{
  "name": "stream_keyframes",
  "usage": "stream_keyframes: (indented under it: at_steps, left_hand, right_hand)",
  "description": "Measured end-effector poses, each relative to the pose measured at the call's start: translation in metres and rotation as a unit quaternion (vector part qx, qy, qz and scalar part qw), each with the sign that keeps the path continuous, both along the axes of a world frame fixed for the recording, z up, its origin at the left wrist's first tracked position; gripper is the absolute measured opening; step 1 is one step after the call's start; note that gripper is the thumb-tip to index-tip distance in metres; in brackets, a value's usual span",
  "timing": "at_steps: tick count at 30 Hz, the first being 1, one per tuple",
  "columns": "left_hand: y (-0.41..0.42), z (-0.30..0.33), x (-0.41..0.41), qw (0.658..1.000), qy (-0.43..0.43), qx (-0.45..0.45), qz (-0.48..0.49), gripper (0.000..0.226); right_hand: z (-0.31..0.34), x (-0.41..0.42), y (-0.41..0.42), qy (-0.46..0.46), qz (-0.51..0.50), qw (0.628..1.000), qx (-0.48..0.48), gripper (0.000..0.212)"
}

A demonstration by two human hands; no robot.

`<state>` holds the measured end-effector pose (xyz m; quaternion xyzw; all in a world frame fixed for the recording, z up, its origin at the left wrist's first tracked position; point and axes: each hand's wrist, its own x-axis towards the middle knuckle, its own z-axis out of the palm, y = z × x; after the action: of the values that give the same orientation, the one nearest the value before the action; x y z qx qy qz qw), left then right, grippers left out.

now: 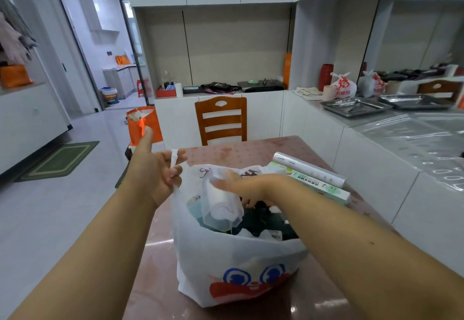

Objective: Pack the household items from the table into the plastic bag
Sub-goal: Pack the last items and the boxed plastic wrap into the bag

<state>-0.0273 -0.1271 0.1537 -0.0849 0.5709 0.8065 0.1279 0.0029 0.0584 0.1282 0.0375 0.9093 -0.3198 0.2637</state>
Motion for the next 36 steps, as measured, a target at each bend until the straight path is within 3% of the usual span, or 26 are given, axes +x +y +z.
stream_keyframes:
  at_steps: [2,3,5,6,8,10,12,14,15,17,20,23,27,32,36]
  left_hand:
    - [0.001,0.001,-0.003,1.0,0.001,-0.011,0.005,0.085]
    - [0.002,0.001,-0.004,1.0,0.003,-0.014,0.005,0.086]
    - [0.002,-0.002,-0.008,1.0,0.008,-0.016,0.003,0.086]
    - [0.002,-0.003,-0.009,1.0,0.01,-0.015,0.002,0.086]
    - [0.003,-0.005,-0.012,1.0,0.012,-0.015,0.0,0.085]
    - [0.004,-0.006,-0.014,1.0,0.013,-0.017,-0.001,0.085]
    - [0.006,-0.005,-0.015,1.0,0.015,-0.022,-0.001,0.085]
    - [0.008,-0.005,-0.017,1.0,0.019,-0.025,-0.002,0.086]
    - [0.008,-0.004,-0.018,0.999,0.02,-0.026,-0.001,0.086]
    - [0.009,-0.004,-0.021,0.999,0.022,-0.027,0.005,0.087]
    - [0.012,-0.001,-0.026,0.999,0.028,-0.025,0.025,0.086]
    - [0.015,0.01,-0.039,0.998,0.046,-0.024,0.047,0.088]
    - [0.022,0.037,-0.064,0.994,0.099,-0.016,0.047,0.092]
    - [0.028,0.058,-0.079,0.979,0.203,-0.011,0.033,0.09]
    - [0.028,0.025,-0.064,0.984,0.176,-0.014,0.024,0.09]
  right_hand:
    - [0.013,0.003,0.012,0.047,-0.032,0.998,0.013,0.087]
    - [0.02,0.007,0.018,0.077,-0.014,0.996,0.04,0.073]
    - [0.03,0.013,0.03,0.178,0.003,0.974,0.14,0.05]
    - [0.033,0.015,0.035,0.241,0.018,0.948,0.206,0.049]
    - [0.029,0.008,0.047,0.292,-0.07,0.908,0.292,0.059]
    - [0.024,0.008,0.054,0.244,-0.132,0.909,0.312,0.073]
    - [0.017,0.009,0.057,0.17,-0.087,0.951,0.244,0.062]
    - [0.014,0.014,0.06,0.1,-0.08,0.991,0.045,0.062]
    - [0.015,0.017,0.062,0.049,-0.074,0.994,-0.068,0.059]
    - [0.02,0.016,0.07,-0.007,-0.055,0.97,-0.235,0.052]
    - [0.037,0.003,0.09,0.131,-0.161,0.878,-0.432,0.06]
    - [0.053,-0.024,0.111,0.249,-0.273,0.807,-0.46,0.069]
    - [0.07,-0.047,0.122,0.316,-0.292,0.743,-0.513,0.074]
    - [0.083,-0.044,0.128,0.418,-0.216,0.721,-0.509,0.066]
    - [0.055,-0.019,0.125,0.406,-0.193,0.735,-0.508,0.071]
